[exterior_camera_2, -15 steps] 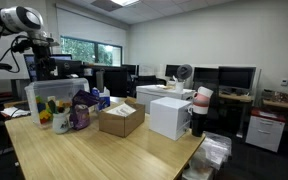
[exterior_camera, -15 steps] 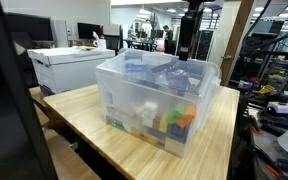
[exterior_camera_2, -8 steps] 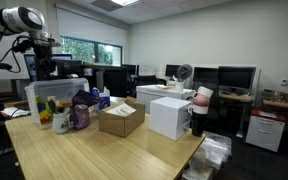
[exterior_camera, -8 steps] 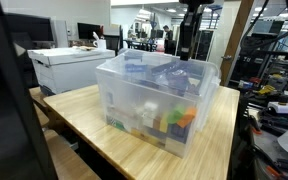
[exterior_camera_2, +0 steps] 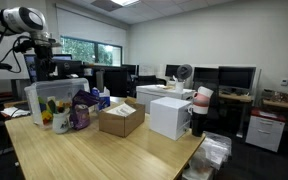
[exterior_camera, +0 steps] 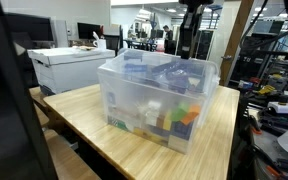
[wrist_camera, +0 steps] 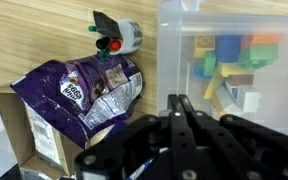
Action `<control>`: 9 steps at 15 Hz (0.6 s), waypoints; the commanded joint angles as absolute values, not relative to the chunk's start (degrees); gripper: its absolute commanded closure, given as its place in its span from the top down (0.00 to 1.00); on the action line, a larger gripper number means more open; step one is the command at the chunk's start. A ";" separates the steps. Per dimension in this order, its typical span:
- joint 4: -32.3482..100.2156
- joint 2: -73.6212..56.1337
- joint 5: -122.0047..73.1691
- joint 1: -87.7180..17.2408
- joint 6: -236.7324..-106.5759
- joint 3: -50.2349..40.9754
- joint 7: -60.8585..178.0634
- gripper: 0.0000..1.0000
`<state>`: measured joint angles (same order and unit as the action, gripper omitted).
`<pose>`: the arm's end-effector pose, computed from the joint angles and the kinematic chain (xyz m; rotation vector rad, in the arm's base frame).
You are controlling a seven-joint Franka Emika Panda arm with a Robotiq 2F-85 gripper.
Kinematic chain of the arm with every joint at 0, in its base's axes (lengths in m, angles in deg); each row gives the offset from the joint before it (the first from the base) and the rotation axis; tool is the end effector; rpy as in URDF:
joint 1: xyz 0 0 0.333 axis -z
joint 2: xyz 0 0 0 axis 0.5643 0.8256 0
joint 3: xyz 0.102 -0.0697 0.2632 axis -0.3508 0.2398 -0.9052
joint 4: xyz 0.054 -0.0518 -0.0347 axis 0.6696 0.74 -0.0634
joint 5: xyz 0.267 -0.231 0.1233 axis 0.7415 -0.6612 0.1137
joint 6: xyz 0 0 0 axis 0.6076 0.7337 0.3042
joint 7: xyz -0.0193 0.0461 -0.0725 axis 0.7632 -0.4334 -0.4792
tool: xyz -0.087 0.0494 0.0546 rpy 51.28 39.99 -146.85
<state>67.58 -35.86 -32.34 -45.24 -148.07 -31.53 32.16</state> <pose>0.3984 0.2548 0.4267 2.8778 0.1663 0.0749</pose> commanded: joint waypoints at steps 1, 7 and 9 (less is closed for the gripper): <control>67.12 -35.59 -32.28 -46.34 -146.91 -30.54 30.82 0.30; 67.38 -35.53 -31.76 -46.59 -147.33 -29.90 31.05 0.54; 67.47 -35.50 -31.69 -46.61 -147.41 -29.69 31.04 0.64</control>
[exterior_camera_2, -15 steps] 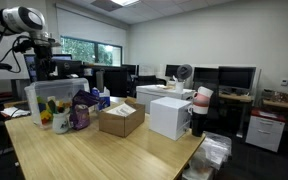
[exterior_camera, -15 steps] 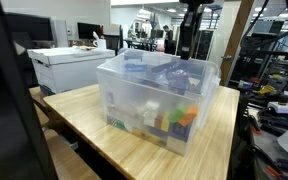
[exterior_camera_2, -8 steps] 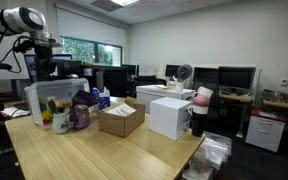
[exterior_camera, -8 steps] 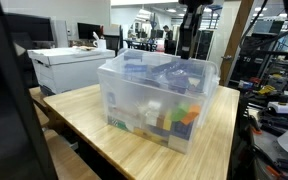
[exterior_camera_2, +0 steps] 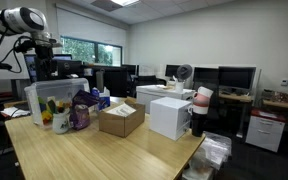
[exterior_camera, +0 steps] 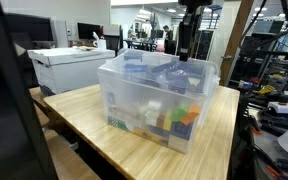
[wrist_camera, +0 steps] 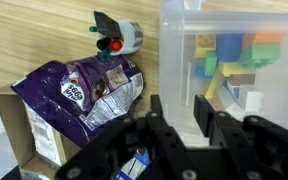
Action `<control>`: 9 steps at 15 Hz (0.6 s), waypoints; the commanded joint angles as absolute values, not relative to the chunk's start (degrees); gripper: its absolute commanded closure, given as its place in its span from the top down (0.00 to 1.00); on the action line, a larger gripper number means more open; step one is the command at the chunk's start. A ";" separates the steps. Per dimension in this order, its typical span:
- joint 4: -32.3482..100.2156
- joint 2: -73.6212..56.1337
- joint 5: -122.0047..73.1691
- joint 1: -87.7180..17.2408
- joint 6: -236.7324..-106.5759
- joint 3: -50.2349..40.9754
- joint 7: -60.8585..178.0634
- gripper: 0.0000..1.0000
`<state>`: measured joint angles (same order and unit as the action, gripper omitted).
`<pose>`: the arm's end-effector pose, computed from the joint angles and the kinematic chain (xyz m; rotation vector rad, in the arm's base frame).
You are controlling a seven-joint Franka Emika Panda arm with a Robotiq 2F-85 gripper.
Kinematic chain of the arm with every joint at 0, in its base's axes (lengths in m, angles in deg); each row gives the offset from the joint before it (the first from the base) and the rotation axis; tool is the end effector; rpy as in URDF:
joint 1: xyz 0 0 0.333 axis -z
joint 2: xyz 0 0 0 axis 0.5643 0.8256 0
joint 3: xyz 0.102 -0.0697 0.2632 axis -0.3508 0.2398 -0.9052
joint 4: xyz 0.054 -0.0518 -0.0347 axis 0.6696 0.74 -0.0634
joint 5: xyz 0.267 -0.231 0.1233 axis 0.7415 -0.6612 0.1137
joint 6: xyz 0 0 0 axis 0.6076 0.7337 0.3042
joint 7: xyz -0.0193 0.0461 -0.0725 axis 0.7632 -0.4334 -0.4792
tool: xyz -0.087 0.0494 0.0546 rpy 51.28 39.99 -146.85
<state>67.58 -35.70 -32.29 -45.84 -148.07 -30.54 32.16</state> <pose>0.4003 0.2520 0.4260 2.8817 0.1571 0.0686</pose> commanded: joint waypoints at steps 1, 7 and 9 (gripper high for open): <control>67.57 -35.51 -31.65 -46.56 -147.49 -29.54 31.10 0.69; 68.32 -36.01 -30.74 -46.30 -148.32 -28.23 31.85 0.86; 68.61 -36.21 -30.48 -46.27 -148.46 -27.82 31.86 0.77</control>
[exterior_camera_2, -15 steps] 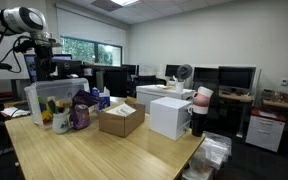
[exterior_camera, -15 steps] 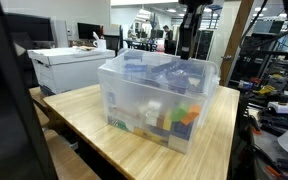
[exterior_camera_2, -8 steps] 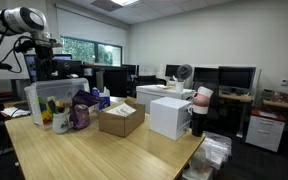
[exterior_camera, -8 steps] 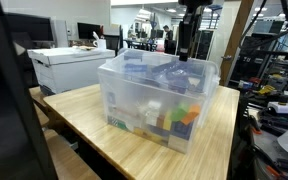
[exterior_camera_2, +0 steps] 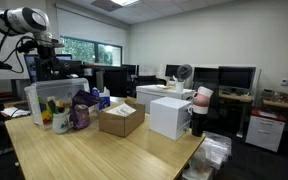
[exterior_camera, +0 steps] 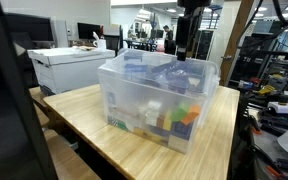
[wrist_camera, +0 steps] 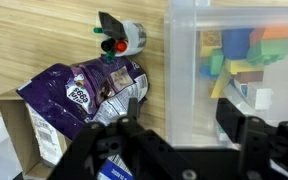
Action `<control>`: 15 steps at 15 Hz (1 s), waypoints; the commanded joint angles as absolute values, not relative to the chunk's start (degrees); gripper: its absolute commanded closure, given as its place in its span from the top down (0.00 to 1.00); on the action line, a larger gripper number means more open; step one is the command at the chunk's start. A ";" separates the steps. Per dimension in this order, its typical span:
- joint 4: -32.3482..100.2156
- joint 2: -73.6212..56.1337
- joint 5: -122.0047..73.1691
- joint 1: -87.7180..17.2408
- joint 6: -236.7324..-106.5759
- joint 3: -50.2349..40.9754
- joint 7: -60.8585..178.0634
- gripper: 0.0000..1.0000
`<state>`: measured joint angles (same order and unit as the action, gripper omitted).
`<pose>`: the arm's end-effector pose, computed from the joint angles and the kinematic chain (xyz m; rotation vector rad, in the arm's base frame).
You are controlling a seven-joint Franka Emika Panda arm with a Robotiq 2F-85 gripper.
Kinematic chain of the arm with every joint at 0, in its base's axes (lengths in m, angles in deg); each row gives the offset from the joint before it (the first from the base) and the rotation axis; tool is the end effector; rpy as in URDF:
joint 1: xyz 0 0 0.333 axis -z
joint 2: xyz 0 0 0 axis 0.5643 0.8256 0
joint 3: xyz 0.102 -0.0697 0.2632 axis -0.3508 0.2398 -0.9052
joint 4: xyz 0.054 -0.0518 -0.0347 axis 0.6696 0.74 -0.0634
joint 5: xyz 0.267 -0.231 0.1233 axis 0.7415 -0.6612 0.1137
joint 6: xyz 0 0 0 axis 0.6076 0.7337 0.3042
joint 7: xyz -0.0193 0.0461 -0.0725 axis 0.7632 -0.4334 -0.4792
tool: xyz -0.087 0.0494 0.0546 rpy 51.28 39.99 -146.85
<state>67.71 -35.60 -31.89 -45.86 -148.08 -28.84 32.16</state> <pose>0.4070 0.2400 0.4249 2.8931 0.1123 0.0523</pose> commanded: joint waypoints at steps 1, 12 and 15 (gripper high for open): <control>68.69 -36.27 -30.41 -46.25 -148.46 -27.65 31.86 0.70; 69.98 -36.98 -27.18 -46.33 -150.00 -26.19 33.82 0.08; 70.57 -37.54 -22.67 -46.36 -151.41 -24.96 37.16 0.07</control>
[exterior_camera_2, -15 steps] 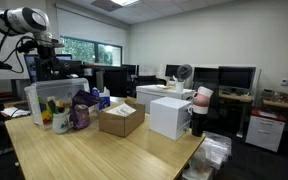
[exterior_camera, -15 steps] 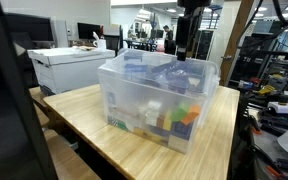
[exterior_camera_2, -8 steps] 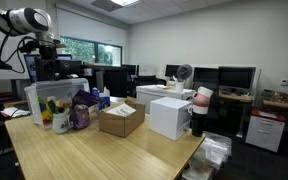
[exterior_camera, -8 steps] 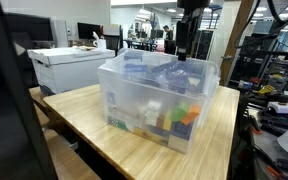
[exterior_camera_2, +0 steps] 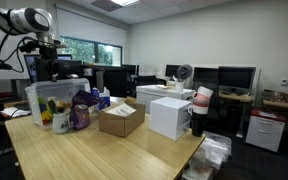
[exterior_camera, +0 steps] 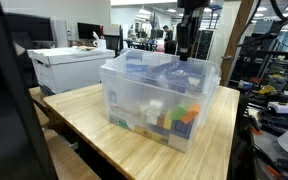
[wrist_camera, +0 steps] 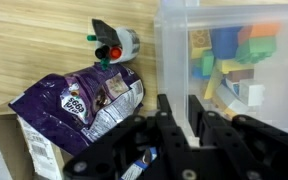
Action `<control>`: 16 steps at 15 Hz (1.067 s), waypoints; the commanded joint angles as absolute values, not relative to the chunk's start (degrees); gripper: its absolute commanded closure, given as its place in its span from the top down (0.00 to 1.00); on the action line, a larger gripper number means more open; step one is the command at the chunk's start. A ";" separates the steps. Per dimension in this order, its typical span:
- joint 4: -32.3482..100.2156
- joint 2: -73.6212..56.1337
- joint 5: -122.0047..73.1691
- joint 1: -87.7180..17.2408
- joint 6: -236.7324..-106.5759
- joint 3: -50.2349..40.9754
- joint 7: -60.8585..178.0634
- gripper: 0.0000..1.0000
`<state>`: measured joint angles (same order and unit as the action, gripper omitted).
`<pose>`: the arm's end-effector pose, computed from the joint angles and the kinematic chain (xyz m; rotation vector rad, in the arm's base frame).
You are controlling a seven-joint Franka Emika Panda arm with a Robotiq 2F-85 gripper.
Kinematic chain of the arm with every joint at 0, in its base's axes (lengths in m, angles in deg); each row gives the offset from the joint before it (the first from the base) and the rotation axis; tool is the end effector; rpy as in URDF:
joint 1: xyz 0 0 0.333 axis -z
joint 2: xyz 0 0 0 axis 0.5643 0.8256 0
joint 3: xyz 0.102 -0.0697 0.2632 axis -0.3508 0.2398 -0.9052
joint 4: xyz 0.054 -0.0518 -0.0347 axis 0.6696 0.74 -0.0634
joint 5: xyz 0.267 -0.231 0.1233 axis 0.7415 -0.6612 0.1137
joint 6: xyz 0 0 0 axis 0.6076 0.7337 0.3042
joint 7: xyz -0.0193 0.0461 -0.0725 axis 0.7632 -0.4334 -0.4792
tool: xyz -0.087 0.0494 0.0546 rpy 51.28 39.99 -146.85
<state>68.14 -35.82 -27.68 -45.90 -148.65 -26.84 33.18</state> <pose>0.4114 0.2299 0.4240 2.9617 0.0483 0.0023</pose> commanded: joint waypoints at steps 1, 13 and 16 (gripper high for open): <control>70.88 -37.81 -20.84 -46.32 -151.92 -24.44 38.42 0.08; 75.33 -41.40 -7.93 -45.85 -154.77 -19.73 47.74 0.08; 76.33 -42.09 -5.21 -45.92 -155.43 -18.76 50.06 0.08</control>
